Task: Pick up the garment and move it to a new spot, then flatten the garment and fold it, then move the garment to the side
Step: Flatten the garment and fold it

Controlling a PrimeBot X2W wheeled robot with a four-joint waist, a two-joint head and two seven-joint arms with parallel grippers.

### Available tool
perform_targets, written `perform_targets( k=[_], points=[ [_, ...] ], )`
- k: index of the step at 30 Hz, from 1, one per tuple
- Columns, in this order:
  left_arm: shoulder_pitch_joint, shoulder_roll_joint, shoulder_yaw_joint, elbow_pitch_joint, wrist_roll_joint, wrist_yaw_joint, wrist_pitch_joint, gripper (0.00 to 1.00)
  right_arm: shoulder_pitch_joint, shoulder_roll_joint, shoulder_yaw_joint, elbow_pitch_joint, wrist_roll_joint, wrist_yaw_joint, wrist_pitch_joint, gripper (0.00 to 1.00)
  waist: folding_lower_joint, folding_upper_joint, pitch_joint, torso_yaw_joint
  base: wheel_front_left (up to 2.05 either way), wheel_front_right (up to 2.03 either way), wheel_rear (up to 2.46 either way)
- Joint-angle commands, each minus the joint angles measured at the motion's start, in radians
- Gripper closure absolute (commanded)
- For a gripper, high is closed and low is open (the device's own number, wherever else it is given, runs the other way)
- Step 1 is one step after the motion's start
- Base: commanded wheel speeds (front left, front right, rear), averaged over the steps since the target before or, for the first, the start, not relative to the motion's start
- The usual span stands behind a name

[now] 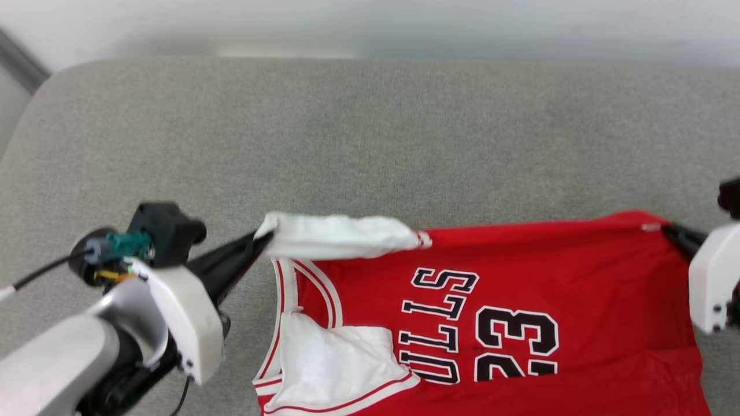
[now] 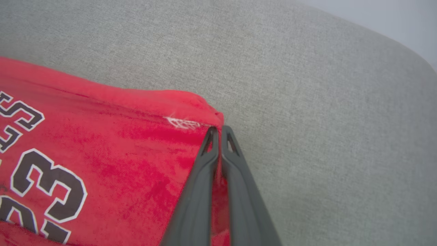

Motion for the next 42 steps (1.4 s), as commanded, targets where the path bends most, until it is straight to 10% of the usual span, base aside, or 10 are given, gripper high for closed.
perform_targets(
  k=[1, 11, 27, 28, 29, 30, 42],
  points=[
    [0.029, 0.012, -0.003, -0.009, -0.006, 0.011, -0.008, 1.00, 0.038, 0.009, -0.011, -0.012, -0.002, -0.001, -0.010, 1.00, 0.0001, 0.0000, -0.024, -0.002, 0.00, 0.00, 0.00],
    [0.259, 0.079, -0.087, -0.021, -0.067, 0.035, -0.027, 1.00, 0.325, 0.000, -0.039, -0.140, -0.015, -0.001, 0.004, 1.00, 0.0001, 0.0000, -0.051, -0.003, 0.00, 0.00, 0.00],
    [0.267, -0.068, -0.197, 0.218, 0.020, -0.026, -0.054, 1.00, 0.358, -0.092, 0.092, -0.106, -0.009, -0.001, 0.017, 1.00, 0.0001, 0.0000, -0.029, -0.004, 0.00, 0.00, 0.00],
    [0.265, -0.075, -0.201, 0.225, 0.022, -0.030, -0.056, 0.95, 0.354, -0.092, 0.098, -0.104, -0.010, -0.001, 0.013, 0.71, 0.0001, 0.0000, -0.030, -0.004, 0.00, 0.00, 0.00],
    [0.265, -0.079, -0.202, 0.231, 0.027, -0.031, -0.062, 0.54, 0.349, -0.087, 0.100, -0.102, -0.008, -0.001, 0.008, 0.00, 0.0001, 0.0000, -0.033, -0.005, 0.00, 0.00, 0.00],
    [0.265, -0.083, -0.203, 0.235, 0.033, -0.032, -0.070, 0.00, 0.345, -0.081, 0.100, -0.101, -0.006, -0.001, 0.006, 0.00, 0.0001, 0.0000, -0.037, -0.006, 0.00, 0.00, 0.00],
    [0.299, -0.106, -0.039, 0.198, 0.020, 0.074, -0.353, 0.00, 0.340, 0.005, -0.069, -0.194, 0.103, -0.001, 0.082, 0.00, 0.0001, 0.0000, -0.126, -0.020, 0.00, 0.00, 0.00]
  ],
)
